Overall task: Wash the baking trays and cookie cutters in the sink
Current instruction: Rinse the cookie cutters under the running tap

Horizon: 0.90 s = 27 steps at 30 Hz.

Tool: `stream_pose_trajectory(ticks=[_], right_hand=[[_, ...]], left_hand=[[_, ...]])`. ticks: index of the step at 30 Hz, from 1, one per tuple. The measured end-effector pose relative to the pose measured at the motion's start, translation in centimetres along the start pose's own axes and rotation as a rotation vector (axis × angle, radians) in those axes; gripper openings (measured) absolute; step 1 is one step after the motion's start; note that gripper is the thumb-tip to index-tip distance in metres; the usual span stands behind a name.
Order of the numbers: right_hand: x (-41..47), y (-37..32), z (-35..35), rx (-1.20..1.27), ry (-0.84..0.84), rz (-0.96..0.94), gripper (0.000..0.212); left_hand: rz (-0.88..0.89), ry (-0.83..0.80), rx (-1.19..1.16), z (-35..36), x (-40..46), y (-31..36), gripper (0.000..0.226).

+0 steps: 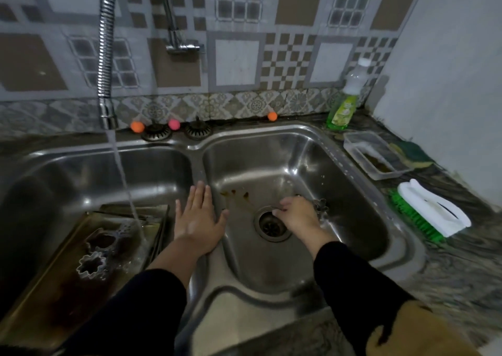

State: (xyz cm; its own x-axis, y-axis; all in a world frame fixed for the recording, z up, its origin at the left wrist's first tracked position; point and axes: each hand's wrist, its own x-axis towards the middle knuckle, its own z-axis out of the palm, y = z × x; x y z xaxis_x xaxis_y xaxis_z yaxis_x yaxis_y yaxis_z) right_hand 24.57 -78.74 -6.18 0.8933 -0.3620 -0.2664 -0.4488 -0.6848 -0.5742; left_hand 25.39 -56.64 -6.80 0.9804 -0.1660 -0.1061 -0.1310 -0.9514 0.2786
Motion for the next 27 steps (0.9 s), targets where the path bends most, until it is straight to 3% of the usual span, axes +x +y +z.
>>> stream_pose_trajectory(ticks=[5, 11, 14, 20, 22, 27], right_hand=[[-3.2, -7.4, 3.4, -0.121, -0.076, -0.226, 0.039], [-7.1, -14.0, 8.9, -0.343, -0.018, -0.562, 0.033], [-8.4, -15.7, 13.0, -0.439, -0.132, -0.689, 0.036], [-10.4, -17.9, 22.3, -0.423, -0.545, -0.776, 0.05], [-10.7, -18.3, 24.6, -0.437, -0.549, -0.799, 0.054], [-10.3, -18.6, 26.7, -0.468, -0.437, -0.78, 0.03]], left_hand=[[0.036, -0.02, -0.022, -1.0, -2.1, -3.0, 0.063], [-0.128, -0.183, -0.034, -1.9, -5.0, -11.3, 0.063], [-0.259, -0.235, -0.092, -2.2, -6.6, -15.9, 0.057], [-0.512, -0.29, -0.235, -2.8, -8.8, -21.2, 0.079], [-0.525, -0.341, -0.232, -3.0, -8.9, -22.3, 0.081], [-0.513, -0.388, -0.223, -3.2, -8.4, -23.4, 0.075]])
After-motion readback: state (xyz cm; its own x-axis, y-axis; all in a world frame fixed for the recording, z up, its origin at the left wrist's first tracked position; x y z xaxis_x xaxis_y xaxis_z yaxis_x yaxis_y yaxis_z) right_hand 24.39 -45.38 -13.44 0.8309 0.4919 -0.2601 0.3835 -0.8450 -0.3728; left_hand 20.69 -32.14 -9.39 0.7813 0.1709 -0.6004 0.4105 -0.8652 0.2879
